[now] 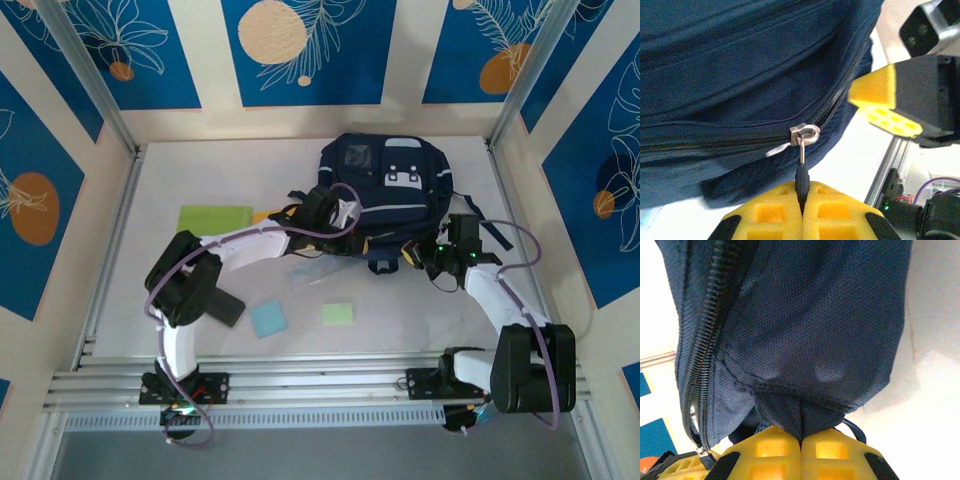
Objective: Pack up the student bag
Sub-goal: Unzip the student bag at the top-right of the table.
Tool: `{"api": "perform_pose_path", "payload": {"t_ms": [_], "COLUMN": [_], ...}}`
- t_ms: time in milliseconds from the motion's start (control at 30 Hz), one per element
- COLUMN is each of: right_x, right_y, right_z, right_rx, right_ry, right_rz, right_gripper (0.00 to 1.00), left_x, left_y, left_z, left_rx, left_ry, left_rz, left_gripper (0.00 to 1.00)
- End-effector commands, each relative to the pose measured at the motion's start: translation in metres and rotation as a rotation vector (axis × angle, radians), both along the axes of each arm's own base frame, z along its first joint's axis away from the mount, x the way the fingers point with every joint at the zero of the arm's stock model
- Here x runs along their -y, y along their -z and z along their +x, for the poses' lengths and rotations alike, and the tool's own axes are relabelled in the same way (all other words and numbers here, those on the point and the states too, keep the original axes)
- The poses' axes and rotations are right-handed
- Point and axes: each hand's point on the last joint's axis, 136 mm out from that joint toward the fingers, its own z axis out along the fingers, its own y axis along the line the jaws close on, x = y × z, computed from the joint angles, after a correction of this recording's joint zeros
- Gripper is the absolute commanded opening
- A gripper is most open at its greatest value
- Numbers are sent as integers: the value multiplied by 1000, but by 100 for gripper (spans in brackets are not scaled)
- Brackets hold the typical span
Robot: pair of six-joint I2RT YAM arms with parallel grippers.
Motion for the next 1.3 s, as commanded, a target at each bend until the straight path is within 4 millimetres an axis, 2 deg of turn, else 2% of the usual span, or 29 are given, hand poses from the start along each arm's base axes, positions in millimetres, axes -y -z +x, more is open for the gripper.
{"api": "perform_pose_path", "payload": {"t_ms": [0,133,233,367,467,600,700,733,767,800,833,900,967,1133,1267], "right_x": [24,33,34,40,44,38,40,41,41,40,39,35,32,22,21], "right_y": [-4,-10,-16,-17,-20,-25,-26,-27,-28,-29,-31,-34,-39,-44,-21], "right_z": [0,0,2,5,10,21,22,20,17,13,8,-3,-12,-23,-18], "right_rx": [33,52,72,87,92,97,66,48,34,15,-3,-29,-38,-24,-58], "right_ry": [28,22,-3,-37,-42,-65,-57,-53,-52,-52,-55,-58,-52,-5,51], "right_rz": [-83,-87,-89,-133,-120,-67,-63,-57,-51,-41,-29,-5,14,124,179], "right_gripper": [0,0,0,0,0,0,0,7,22,43,59,84,98,99,99], "left_x": [-47,-91,-113,-121,-107,-69,-36,-23,-13,-1,10,28,43,66,71], "left_y": [4,13,17,19,9,-10,-25,-30,-36,-43,-49,-60,-68,-80,-79], "left_z": [8,36,55,69,62,42,31,26,25,22,21,20,21,20,10], "left_rx": [20,49,60,73,80,78,52,43,46,51,59,78,86,98,84], "left_ry": [-21,-102,-146,-142,-97,-31,-1,12,22,34,46,69,83,110,128], "left_rz": [111,196,222,231,189,90,-24,-59,-89,-118,-139,-173,-192,-231,-236], "left_gripper": [0,0,0,0,0,0,0,0,0,0,0,0,0,0,0]}}
